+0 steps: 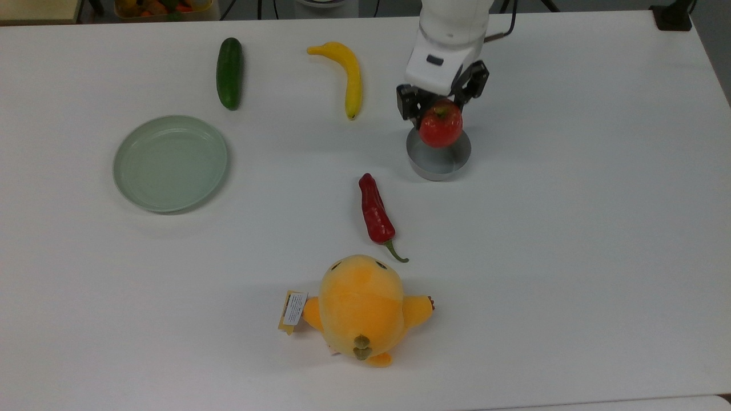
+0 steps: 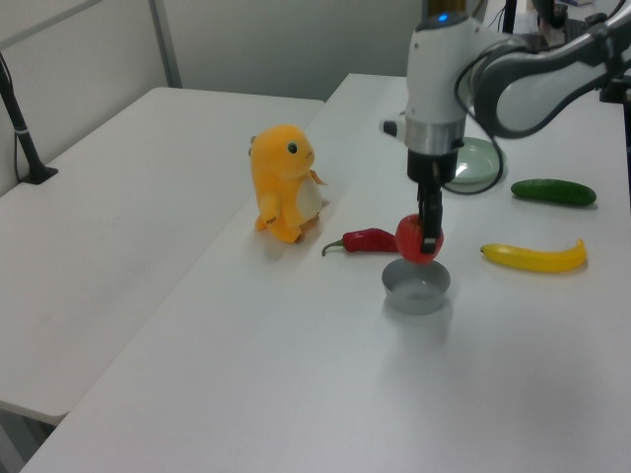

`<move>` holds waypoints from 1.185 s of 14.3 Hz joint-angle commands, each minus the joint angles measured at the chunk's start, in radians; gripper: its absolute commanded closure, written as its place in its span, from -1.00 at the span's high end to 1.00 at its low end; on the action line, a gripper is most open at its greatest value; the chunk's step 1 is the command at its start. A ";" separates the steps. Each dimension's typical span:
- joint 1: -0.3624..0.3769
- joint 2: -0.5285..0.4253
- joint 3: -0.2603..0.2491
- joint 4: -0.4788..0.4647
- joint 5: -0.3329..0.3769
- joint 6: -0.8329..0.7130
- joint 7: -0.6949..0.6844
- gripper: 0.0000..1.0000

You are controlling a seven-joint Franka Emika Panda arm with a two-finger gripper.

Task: Put the red apple in the bowl
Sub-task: 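Lower the apple into the grey bowl and open the gripper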

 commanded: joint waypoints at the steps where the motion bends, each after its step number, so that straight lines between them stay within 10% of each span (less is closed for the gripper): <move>1: 0.008 0.039 0.010 -0.014 -0.028 0.069 0.020 -0.26; 6: 0.008 0.061 0.025 -0.052 -0.057 0.122 0.020 -0.18; 12: 0.005 0.059 0.025 -0.051 -0.057 0.119 0.020 0.95; 17: -0.004 0.035 0.025 -0.049 -0.057 0.101 0.021 1.00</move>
